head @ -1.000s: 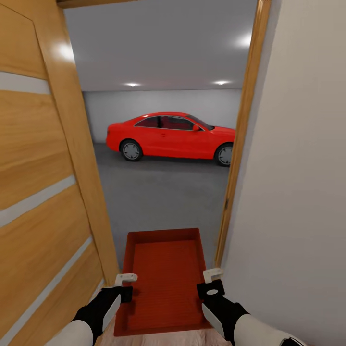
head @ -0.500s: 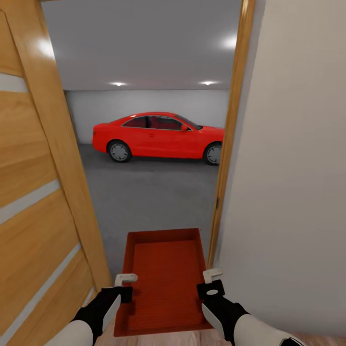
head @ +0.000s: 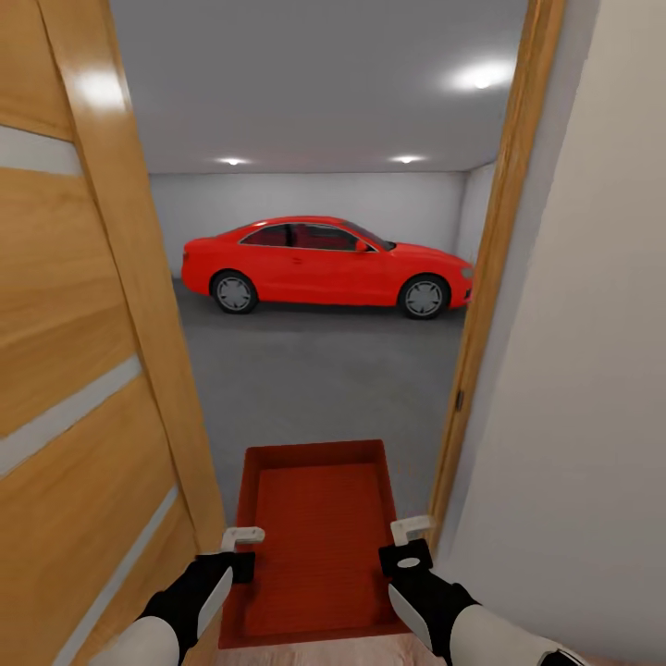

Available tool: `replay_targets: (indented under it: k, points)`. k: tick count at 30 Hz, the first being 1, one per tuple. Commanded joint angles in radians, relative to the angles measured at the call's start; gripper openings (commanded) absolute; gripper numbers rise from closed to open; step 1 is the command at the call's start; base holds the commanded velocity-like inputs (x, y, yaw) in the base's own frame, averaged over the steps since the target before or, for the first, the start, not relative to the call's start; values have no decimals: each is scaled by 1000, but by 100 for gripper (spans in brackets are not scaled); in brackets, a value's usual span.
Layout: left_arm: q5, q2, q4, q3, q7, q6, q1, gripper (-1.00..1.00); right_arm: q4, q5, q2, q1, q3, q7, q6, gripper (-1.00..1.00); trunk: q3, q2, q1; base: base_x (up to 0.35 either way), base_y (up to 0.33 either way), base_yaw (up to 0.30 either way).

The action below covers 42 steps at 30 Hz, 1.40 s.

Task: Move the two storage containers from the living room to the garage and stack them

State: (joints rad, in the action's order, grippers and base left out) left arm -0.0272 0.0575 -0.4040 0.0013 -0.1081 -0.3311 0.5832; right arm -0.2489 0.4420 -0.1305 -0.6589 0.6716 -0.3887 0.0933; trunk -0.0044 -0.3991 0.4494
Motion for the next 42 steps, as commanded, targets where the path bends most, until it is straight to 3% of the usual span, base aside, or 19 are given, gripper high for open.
replay_targets:
  k: [1, 31, 42]
  points:
    - [8, 1, -2, 0, -5, -5, 0, -100, -12, 14, -6, -1, 3, 10, 6, -100, 0, -1, 1, 122, 190, 0]
    - [9, 1, -6, 0, -5, -5, -1, -100, -12, 14, -6, -1, 3, 10, 6, -100, 0, -1, 1, 8, 12, -80]
    - [9, 1, -4, 0, -5, -5, 0, -100, -12, 14, -6, -1, 3, 10, 6, -100, 0, -1, 1, 94, 215, 0]
